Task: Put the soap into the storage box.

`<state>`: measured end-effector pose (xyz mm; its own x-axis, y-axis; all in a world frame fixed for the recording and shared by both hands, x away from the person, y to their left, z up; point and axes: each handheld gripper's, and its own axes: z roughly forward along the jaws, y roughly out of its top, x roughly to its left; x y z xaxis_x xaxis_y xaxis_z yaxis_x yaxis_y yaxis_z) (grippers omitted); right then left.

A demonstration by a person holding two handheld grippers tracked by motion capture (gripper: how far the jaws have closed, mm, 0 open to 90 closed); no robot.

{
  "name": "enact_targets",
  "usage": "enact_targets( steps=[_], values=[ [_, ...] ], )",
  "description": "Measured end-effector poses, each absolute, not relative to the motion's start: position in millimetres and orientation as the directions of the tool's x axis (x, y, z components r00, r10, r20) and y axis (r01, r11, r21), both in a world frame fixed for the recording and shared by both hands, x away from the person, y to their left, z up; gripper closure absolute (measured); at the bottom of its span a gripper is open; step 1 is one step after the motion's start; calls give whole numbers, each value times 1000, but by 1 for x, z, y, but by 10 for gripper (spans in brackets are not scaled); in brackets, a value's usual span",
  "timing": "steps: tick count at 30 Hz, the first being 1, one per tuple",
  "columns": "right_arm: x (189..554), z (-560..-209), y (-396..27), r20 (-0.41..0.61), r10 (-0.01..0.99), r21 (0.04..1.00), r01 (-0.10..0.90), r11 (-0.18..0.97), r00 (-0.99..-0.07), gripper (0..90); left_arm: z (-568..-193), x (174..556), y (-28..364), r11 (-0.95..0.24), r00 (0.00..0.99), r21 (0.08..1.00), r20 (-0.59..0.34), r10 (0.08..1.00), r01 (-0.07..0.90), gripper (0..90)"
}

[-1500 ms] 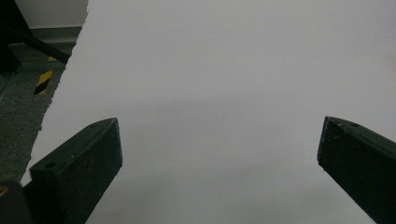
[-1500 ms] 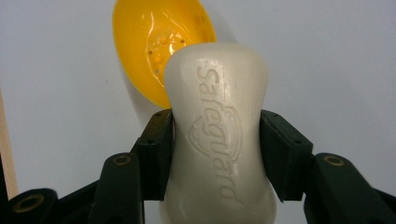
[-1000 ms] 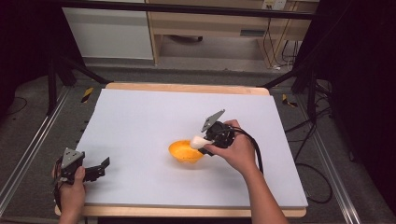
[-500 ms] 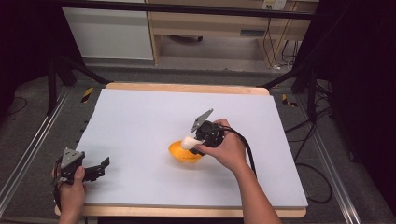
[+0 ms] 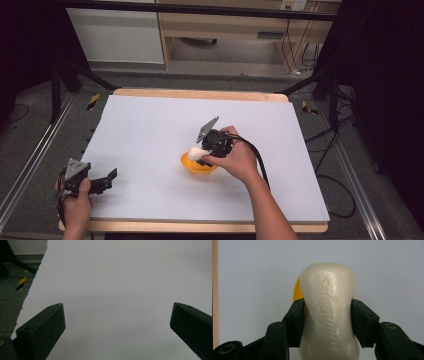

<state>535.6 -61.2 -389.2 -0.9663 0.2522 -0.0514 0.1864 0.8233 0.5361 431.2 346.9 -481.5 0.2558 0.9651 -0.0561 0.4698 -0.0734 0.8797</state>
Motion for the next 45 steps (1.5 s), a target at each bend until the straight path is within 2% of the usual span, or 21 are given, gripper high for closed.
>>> enact_targets(
  steps=[11, 15, 25, 26, 27, 33, 36, 38, 45],
  values=[
    [538, -397, -53, -49, 235, 522, 175, 835, -971, 489, -481, 431, 347, -70, 255, 880, -59, 965, 470, 0],
    [539, -402, -51, -54, 233, 486, 178, 856, -971, 488, -481, 431, 347, -71, 257, 880, -59, 965, 469, 0],
    [541, -403, -51, -51, 244, 493, 188, 850, -968, 486, -481, 431, 347, -70, 256, 880, -60, 965, 470, 0],
    [542, -404, -51, -48, 248, 500, 192, 845, -968, 470, -481, 431, 347, -70, 256, 880, -60, 965, 469, 0],
    [542, -402, -53, -22, 257, 534, 206, 820, -966, 390, -482, 431, 347, -71, 256, 880, -59, 965, 469, 0],
    [542, -392, -63, 10, 320, 570, 268, 777, -948, 377, -481, 431, 347, -73, 257, 880, -57, 965, 470, 0],
    [541, -391, -68, 5, 327, 587, 268, 764, -945, 355, -482, 431, 347, -73, 257, 880, -57, 965, 469, 0],
    [539, -393, -76, -7, 361, 603, 284, 745, -932, 292, -482, 431, 347, -71, 256, 880, -59, 965, 470, 0],
    [534, -398, -94, -21, 440, 631, 330, 702, -898, 174, -482, 431, 347, -71, 256, 880, -59, 965, 469, 0]
  ],
)
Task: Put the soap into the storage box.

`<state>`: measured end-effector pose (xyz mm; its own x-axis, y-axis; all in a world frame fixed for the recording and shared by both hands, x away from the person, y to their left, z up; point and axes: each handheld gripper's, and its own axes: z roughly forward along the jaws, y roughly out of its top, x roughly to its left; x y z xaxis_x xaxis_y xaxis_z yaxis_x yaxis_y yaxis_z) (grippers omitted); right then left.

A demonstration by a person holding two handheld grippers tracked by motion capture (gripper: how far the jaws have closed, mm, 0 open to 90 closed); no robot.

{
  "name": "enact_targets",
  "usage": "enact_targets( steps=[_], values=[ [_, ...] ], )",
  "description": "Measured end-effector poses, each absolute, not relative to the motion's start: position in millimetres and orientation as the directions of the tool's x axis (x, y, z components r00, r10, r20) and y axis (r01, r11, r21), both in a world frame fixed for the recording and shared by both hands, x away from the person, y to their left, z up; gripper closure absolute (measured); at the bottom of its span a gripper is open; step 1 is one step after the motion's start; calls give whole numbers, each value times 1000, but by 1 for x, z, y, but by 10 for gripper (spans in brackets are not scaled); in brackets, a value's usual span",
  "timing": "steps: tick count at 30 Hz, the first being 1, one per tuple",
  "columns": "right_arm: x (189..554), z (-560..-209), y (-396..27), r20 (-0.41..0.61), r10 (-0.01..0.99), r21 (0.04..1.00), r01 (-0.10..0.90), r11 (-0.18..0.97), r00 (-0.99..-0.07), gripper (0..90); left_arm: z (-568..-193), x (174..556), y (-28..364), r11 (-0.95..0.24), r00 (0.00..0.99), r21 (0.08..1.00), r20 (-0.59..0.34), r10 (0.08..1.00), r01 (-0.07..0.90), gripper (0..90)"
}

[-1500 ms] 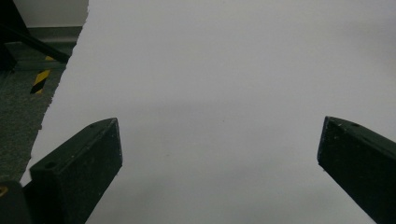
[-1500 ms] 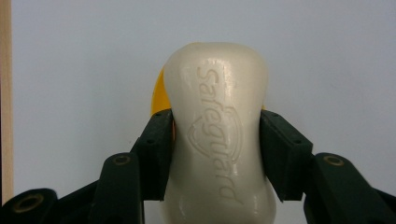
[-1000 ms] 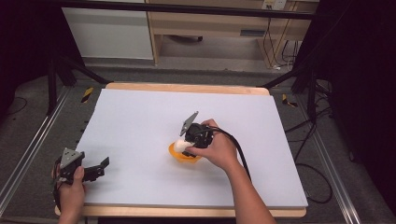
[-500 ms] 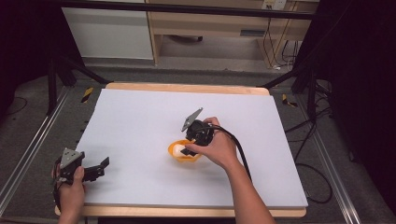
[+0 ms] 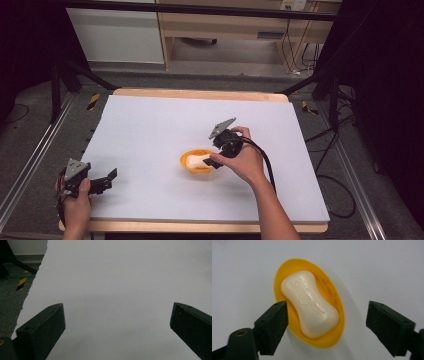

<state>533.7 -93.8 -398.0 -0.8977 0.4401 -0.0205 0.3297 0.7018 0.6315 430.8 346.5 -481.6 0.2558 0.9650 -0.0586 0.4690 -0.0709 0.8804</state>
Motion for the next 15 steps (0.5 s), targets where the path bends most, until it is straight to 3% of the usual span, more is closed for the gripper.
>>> enact_targets(
  steps=[7, 15],
  values=[
    [528, -403, -122, -25, 531, 668, 381, 639, -847, 84, -482, 431, 346, -73, 258, 880, -57, 964, 469, 0],
    [523, -410, -144, -15, 580, 693, 410, 594, -815, 56, -482, 431, 346, -80, 257, 880, -49, 965, 469, 0]
  ],
)
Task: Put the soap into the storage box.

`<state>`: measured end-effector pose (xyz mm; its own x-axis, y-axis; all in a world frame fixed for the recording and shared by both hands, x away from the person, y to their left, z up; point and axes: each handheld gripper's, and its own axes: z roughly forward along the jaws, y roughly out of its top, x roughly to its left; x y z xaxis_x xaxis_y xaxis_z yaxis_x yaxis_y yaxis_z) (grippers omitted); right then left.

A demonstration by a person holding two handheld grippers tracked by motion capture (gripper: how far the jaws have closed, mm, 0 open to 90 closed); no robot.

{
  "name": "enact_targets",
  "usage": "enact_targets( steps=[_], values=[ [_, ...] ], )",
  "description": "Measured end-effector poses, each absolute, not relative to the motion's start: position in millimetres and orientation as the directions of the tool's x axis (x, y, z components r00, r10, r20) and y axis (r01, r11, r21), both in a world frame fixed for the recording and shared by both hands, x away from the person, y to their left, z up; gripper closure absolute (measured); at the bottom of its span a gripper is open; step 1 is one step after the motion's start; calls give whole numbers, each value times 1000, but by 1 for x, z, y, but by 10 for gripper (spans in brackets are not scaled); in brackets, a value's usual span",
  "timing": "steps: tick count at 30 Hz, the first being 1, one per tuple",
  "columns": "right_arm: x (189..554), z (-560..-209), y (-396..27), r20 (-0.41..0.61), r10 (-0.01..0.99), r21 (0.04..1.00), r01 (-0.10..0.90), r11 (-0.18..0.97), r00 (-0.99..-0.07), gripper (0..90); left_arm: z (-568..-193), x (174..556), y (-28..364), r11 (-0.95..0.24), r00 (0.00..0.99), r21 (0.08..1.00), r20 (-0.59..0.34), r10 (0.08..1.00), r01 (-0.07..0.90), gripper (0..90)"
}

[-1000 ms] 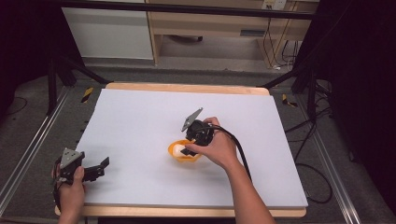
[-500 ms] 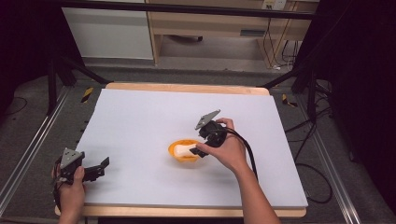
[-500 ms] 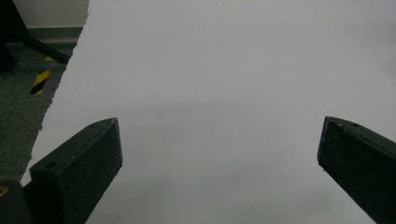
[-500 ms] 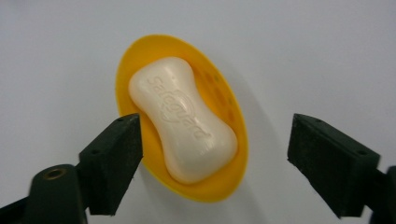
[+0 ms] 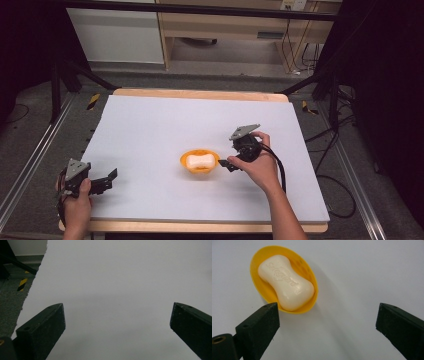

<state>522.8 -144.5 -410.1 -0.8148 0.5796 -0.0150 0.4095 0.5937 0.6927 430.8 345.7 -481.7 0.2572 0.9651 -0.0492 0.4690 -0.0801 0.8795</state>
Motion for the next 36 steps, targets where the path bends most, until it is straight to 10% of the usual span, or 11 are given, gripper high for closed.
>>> enact_targets(
  steps=[36],
  values=[
    [495, -435, -221, 32, 689, 750, 473, 462, -724, 47, -482, 431, 345, -82, 256, 879, -47, 965, 470, 0]
  ],
)
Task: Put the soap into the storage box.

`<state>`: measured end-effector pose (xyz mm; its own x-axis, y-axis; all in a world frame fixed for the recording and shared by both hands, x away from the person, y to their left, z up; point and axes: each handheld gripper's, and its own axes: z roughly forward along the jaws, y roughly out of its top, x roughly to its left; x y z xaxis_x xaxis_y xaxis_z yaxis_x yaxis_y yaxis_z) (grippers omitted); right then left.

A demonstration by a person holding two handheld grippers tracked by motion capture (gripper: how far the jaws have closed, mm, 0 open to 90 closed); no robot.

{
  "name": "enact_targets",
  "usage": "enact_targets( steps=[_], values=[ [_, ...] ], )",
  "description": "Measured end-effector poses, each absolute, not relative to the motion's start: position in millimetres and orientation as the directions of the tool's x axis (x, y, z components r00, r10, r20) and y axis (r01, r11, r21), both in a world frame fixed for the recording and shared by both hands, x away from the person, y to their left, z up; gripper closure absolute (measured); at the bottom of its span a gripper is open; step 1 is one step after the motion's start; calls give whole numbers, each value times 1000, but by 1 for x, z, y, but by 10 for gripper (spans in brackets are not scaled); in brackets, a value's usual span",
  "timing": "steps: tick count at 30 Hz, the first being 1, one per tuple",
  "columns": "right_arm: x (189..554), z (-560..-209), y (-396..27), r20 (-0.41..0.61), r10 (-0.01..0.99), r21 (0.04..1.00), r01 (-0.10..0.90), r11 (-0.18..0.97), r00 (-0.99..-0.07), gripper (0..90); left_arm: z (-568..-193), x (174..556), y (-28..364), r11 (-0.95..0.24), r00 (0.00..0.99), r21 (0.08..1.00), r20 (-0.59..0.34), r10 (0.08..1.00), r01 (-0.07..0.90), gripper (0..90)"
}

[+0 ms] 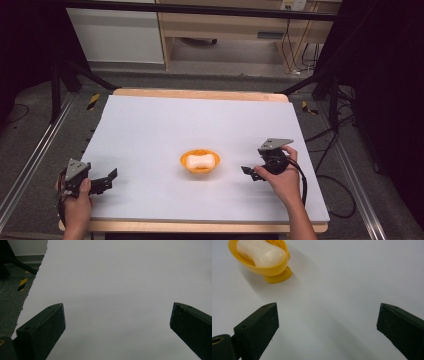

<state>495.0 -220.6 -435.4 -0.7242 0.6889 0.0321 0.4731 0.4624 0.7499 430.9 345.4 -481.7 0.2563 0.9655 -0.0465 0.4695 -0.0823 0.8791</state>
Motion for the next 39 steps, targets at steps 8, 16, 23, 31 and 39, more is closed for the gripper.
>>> enact_targets(
  steps=[8, 16, 23, 31, 39],
  values=[
    [486, -440, -241, 35, 712, 753, 487, 442, -701, 46, -482, 431, 346, -74, 254, 880, -54, 966, 469, 0],
    [477, -445, -260, 49, 731, 758, 502, 417, -681, 44, -482, 431, 346, -79, 253, 880, -48, 966, 469, 0],
    [469, -450, -273, 54, 745, 765, 508, 397, -665, 44, -482, 431, 345, -78, 251, 880, -48, 967, 469, 0],
    [456, -455, -296, 88, 768, 782, 521, 341, -634, 43, -482, 431, 345, -81, 251, 880, -44, 967, 467, 0],
    [446, -463, -315, 104, 785, 789, 532, 308, -610, 38, -482, 431, 345, -82, 251, 880, -43, 967, 467, 0]
  ],
)
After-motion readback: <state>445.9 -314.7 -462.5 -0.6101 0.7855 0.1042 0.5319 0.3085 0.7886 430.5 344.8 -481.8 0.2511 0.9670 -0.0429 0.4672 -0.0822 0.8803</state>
